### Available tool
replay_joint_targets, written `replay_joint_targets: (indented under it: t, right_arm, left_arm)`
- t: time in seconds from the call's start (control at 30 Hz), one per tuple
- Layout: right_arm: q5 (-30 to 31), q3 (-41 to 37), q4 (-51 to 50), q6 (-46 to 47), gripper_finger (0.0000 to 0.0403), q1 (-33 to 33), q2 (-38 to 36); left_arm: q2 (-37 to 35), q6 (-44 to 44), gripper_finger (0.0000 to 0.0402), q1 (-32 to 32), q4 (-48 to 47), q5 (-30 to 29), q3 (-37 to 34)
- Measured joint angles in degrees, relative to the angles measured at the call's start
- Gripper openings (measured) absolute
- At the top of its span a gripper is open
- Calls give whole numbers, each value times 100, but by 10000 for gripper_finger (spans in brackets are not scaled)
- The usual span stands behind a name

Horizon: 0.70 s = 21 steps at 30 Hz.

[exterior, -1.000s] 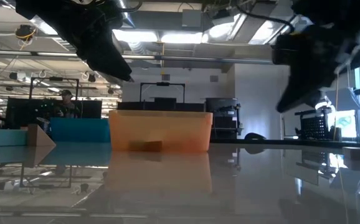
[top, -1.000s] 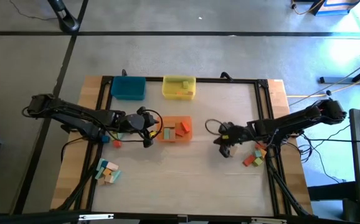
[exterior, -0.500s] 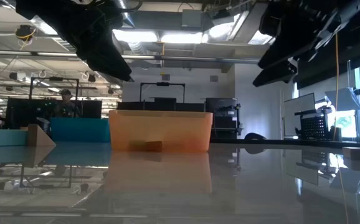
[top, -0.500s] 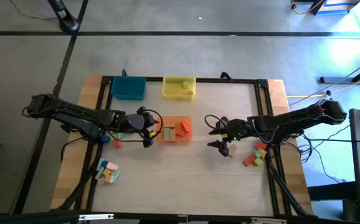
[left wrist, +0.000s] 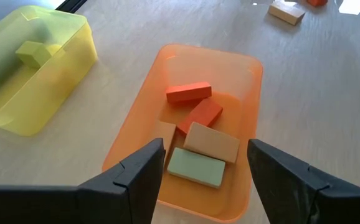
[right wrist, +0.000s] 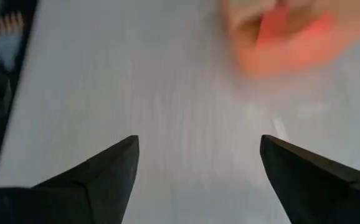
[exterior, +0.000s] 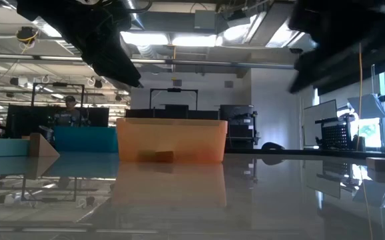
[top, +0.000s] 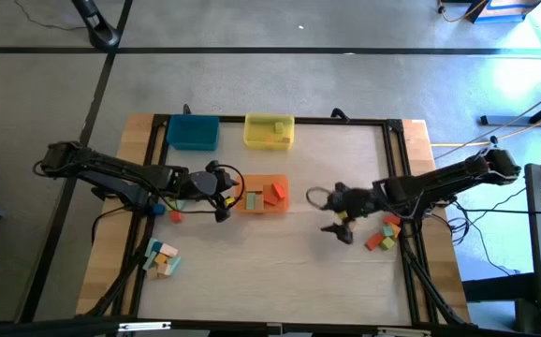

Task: Sort blocks by size
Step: Put the brown rectangle block into the orange bin

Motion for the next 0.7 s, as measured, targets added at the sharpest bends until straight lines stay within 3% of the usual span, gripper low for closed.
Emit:
replay_joint_targets:
  t: [0.33, 0.7]
  right_arm:
    - [562, 4, -2118, 87, 328, 1046, 54]
    - [753, -225, -2052, -1040, 328, 1151, 565]
  left_arm:
    - [-2, 43, 219, 0, 2, 0, 0]
    - [-2, 160, 219, 0, -13, 0, 0]
